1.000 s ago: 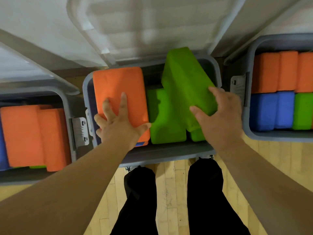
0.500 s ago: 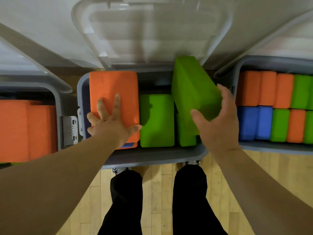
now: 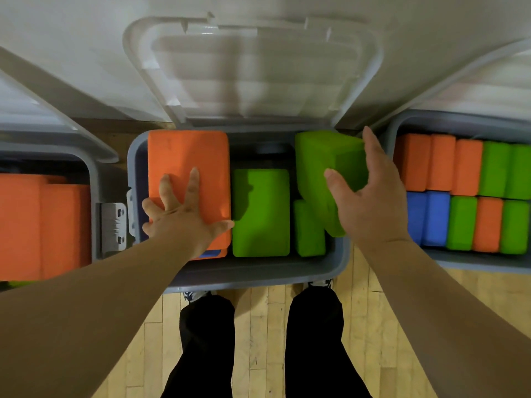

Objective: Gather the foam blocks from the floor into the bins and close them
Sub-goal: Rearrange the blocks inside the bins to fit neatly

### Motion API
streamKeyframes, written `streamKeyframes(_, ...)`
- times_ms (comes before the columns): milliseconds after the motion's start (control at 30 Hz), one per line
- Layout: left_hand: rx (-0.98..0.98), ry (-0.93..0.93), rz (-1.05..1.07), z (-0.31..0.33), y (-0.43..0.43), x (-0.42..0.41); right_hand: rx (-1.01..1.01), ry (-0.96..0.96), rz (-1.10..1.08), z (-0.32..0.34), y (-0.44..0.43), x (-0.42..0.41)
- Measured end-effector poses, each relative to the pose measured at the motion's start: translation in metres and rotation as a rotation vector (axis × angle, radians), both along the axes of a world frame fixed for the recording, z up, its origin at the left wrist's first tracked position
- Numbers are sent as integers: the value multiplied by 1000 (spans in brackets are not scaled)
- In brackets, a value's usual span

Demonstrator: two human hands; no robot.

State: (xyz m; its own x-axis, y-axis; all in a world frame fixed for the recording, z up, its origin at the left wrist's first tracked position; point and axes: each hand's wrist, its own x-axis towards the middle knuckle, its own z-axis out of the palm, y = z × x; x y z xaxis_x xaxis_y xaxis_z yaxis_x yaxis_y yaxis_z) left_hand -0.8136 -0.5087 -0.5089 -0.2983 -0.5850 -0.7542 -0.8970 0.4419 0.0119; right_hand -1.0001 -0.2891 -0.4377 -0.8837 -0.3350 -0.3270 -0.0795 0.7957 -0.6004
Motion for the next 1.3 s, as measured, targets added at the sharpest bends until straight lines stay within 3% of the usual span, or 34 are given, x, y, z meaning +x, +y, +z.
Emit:
streamKeyframes(267,-4,-67,-131,7,-1,-6,60,-13,22,-17,-19,-14)
streamKeyframes(500,33,-111,-147,5,-1,-7,269,-150,70,-62,-42,-27)
streamKeyframes(667,49,-128,-153,3,-3,-7,377,76,123,-75,-39,-20)
streamKeyframes(767,55,-140,-154,2,-3,-9,404,-94,241,-89,-31,-13)
streamKeyframes(1033,52,-128,-173,-1,-4,-8,396,-314,370,-128,-34,-27)
streamKeyframes(1300,14,-82,-160,-6,-2,-4,351,-354,437,-161,-40,-51)
